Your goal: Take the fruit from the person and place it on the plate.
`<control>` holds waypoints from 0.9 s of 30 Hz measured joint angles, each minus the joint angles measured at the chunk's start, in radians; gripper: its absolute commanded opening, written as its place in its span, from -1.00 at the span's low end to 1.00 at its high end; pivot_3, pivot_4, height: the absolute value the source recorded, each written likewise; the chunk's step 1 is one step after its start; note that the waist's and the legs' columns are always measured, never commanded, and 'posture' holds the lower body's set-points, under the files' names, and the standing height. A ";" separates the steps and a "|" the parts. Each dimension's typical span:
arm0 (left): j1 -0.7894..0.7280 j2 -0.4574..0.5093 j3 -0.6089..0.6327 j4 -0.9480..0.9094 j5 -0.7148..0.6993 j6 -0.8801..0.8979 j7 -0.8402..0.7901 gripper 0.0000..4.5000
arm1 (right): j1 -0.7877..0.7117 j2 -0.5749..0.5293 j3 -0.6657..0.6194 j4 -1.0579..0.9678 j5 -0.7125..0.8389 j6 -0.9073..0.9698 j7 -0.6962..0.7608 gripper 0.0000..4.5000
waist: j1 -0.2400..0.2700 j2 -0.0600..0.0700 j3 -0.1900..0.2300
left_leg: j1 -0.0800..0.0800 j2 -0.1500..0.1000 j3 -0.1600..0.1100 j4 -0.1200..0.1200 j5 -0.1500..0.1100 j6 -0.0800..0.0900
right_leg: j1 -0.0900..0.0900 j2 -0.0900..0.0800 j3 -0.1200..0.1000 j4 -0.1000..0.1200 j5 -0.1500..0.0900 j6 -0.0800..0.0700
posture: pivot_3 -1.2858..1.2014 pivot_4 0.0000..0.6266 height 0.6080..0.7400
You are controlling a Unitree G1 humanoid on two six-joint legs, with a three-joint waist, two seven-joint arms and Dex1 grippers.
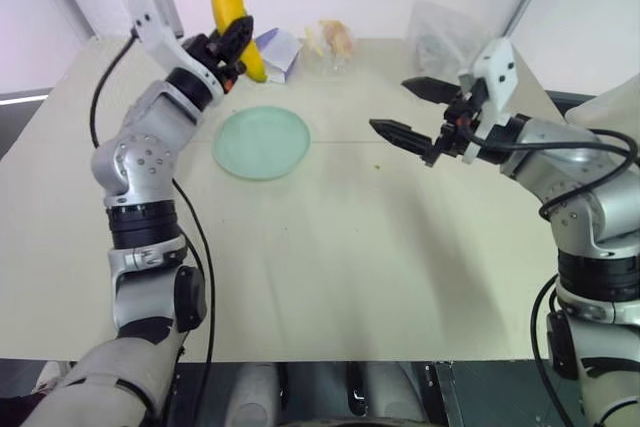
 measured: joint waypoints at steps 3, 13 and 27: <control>0.046 -0.095 0.044 0.001 -0.042 0.039 0.099 -0.49 | 0.014 -0.002 0.000 -0.009 0.000 0.001 0.000 1.00 | 0.001 0.000 0.000 | 0.000 0.000 0.000 0.000 0.000 0.000 | 0.000 0.000 0.000 0.000 0.000 0.000 | 0.03 -0.52 0.87; 0.141 -0.264 0.118 0.019 -0.081 0.091 0.393 -0.49 | 0.035 -0.029 -0.001 -0.044 0.002 0.025 -0.004 1.00 | 0.001 0.000 0.000 | 0.000 0.000 -0.001 0.000 0.000 0.000 | 0.000 0.000 0.000 0.000 0.000 0.000 | 0.03 -0.52 0.87; 0.166 -0.293 0.132 0.007 -0.083 0.110 0.556 0.11 | 0.046 -0.031 -0.001 -0.062 0.004 0.031 -0.017 1.00 | 0.002 0.000 0.000 | 0.000 -0.001 -0.001 0.000 0.000 0.000 | 0.000 0.000 0.000 0.000 0.000 0.000 | 0.03 -0.52 0.87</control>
